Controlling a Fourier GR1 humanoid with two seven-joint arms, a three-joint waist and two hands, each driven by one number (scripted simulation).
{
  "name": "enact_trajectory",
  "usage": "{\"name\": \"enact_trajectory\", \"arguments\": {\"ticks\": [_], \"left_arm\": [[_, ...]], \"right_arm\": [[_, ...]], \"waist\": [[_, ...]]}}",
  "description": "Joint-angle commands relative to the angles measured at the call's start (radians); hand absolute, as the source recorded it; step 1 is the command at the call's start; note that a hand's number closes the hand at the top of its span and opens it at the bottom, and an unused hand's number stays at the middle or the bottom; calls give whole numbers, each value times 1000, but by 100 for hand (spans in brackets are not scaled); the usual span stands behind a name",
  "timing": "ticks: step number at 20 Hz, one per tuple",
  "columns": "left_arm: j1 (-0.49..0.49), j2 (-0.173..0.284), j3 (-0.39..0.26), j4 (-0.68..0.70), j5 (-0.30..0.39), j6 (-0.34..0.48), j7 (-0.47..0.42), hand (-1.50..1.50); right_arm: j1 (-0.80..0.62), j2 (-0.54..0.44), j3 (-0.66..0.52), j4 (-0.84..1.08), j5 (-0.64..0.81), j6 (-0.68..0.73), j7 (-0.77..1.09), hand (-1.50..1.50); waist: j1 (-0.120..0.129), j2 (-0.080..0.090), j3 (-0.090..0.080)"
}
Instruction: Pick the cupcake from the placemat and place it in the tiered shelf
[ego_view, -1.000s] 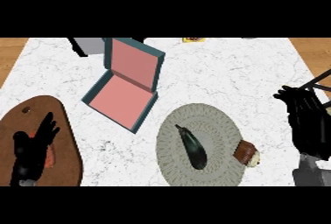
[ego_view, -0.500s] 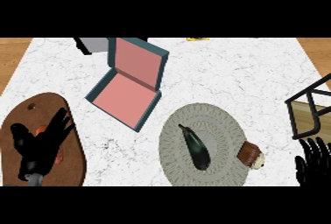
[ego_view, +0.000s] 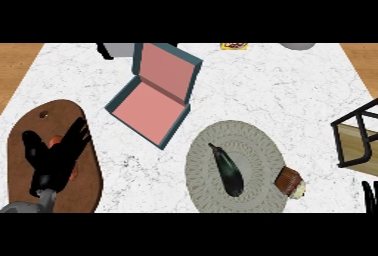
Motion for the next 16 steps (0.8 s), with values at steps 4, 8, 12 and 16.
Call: {"name": "enact_trajectory", "arguments": {"ticks": [4, 8, 12, 16], "left_arm": [[-2, -59, -25, 59, -13, -15, 19, 0], [-14, -30, 16, 22, -38, -28, 72, 0], [27, -54, 35, 38, -67, -66, 33, 0], [-39, -93, 77, 112, -72, -83, 46, 0]], "right_arm": [[91, -75, 39, 89, 211, 123, -254, -150], [117, -124, -28, 52, 92, 112, -105, -150], [138, -72, 3, -162, 90, -93, 107, -150], [106, -62, 32, -145, 146, -142, 161, -150]], "waist": [[5, 11, 5], [10, 10, 3], [13, 10, 2], [12, 12, 2]]}}
